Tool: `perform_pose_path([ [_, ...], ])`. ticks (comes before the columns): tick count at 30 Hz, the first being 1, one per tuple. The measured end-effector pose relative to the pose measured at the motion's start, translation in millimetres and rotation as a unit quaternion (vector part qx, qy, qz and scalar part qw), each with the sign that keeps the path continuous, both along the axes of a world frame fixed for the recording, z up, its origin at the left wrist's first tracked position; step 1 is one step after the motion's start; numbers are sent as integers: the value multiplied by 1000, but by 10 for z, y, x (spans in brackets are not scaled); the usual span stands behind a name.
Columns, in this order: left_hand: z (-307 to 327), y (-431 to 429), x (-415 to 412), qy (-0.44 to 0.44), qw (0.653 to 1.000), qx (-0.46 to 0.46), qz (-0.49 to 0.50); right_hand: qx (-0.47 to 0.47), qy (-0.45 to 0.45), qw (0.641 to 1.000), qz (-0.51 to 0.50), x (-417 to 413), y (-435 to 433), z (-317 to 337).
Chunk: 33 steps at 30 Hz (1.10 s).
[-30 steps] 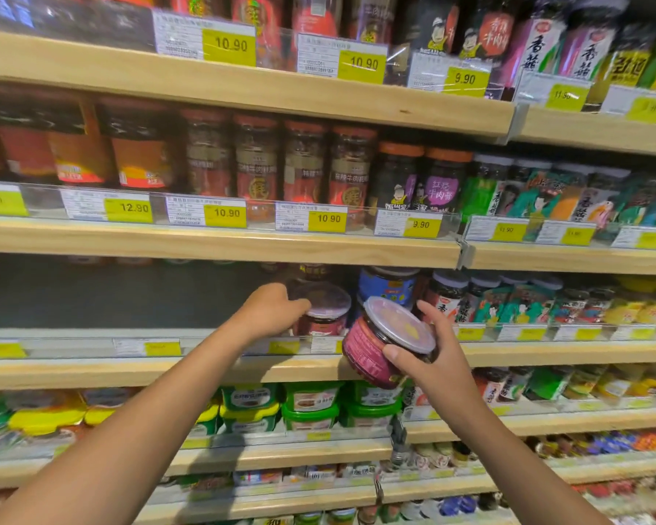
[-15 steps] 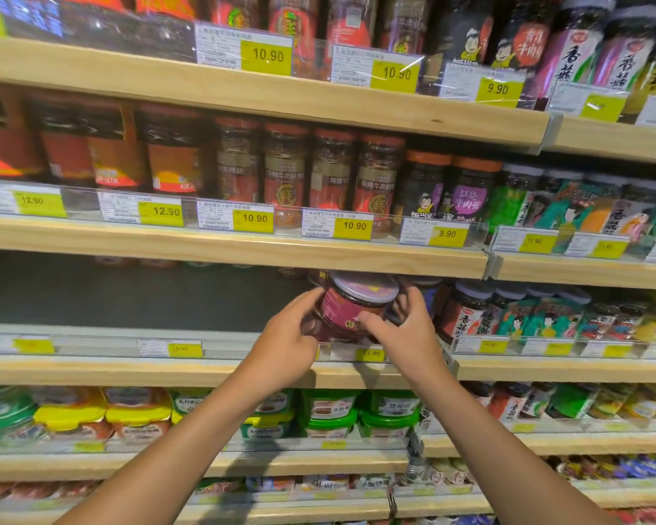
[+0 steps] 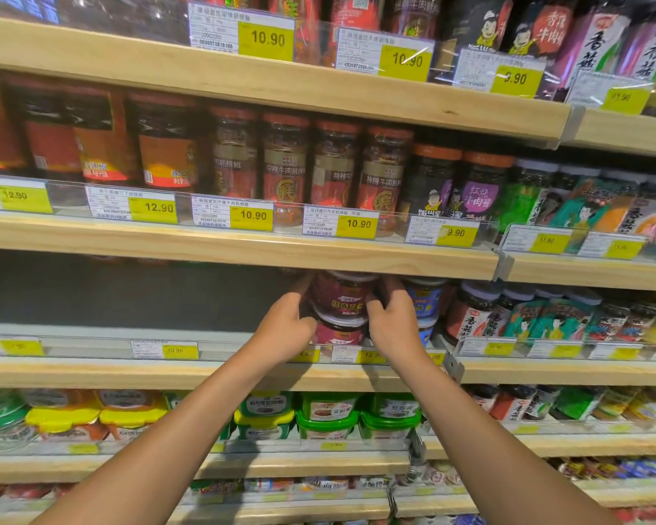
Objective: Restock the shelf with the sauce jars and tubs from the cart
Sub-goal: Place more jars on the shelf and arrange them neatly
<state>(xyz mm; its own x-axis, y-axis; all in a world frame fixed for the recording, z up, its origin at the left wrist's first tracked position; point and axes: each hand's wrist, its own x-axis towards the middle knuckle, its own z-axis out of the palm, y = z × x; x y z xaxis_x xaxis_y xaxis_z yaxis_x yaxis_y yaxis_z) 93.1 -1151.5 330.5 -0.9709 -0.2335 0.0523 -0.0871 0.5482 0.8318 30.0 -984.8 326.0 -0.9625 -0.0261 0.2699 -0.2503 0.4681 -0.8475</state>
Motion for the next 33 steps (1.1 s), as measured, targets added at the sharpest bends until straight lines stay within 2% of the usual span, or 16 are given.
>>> perform_pose_path([
  [3, -5, -6, 9, -23, 1000, -3, -1, -12, -2, 1000, 10, 34, -12, -43],
  [11, -26, 50, 45, -18, 998, -26, -49, -36, -18, 999, 11, 66, 31, -71],
  [16, -12, 50, 93, 1, 998, -56, -42, -33, -2, 999, 19, 96, 31, -83],
  [20, -65, 40, 141, 39, 994, -101, -30, -49, -24, 997, 54, 81, 115, -134],
  [24, -242, 98, 207, 139, 975, -174, -24, -100, -20, 988, 112, 273, 284, -77],
  [26, -363, 170, 232, 177, 956, -236, -10, -73, 1, 991, 116, 382, 451, -98],
  [29, -475, 446, 330, 222, 922, -316, -20, 54, 78, 991, 96, 498, 820, -220],
  [33, -634, 1039, 454, 247, 878, -404, -68, 231, 171, 956, 61, 697, 1532, -487],
])
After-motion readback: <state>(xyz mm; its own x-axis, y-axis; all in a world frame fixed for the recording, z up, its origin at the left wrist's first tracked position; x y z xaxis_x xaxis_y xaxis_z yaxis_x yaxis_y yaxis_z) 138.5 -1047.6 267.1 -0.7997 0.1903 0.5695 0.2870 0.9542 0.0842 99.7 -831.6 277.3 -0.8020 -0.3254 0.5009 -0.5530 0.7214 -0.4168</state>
